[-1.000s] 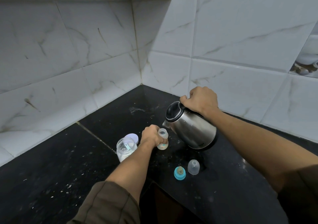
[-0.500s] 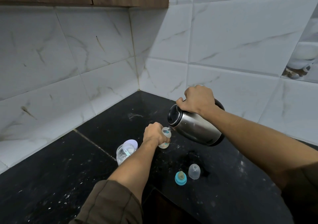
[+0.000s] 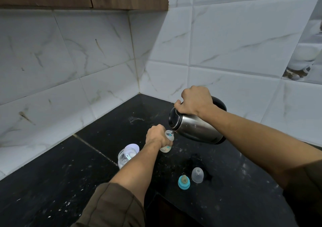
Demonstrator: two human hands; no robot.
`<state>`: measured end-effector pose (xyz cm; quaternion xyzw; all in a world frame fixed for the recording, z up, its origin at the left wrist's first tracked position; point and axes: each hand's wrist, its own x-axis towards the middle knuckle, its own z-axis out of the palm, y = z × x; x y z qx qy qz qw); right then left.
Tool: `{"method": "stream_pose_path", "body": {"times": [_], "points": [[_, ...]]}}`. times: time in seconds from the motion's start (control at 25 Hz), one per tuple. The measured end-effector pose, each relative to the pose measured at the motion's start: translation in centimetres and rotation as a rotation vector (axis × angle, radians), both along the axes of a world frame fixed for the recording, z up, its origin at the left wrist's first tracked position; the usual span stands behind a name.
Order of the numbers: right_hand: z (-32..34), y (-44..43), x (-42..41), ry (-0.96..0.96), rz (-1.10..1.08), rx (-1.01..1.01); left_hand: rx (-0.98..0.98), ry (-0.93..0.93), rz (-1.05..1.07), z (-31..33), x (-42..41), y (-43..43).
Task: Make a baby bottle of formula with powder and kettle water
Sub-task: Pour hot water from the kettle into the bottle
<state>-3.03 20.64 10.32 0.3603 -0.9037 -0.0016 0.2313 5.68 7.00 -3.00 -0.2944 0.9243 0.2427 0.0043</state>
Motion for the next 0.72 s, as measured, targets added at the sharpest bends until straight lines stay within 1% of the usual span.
{"method": "stream_pose_path", "body": {"times": [0.24, 0.72], "points": [[-0.1, -0.8, 0.3, 0.044, 0.009, 0.050, -0.007, -0.012, 0.000, -0.1, 0.0, -0.2], [0.0, -1.3, 0.2, 0.056, 0.023, 0.072, -0.013, -0.019, -0.011, -0.1, 0.1, -0.5]]}}
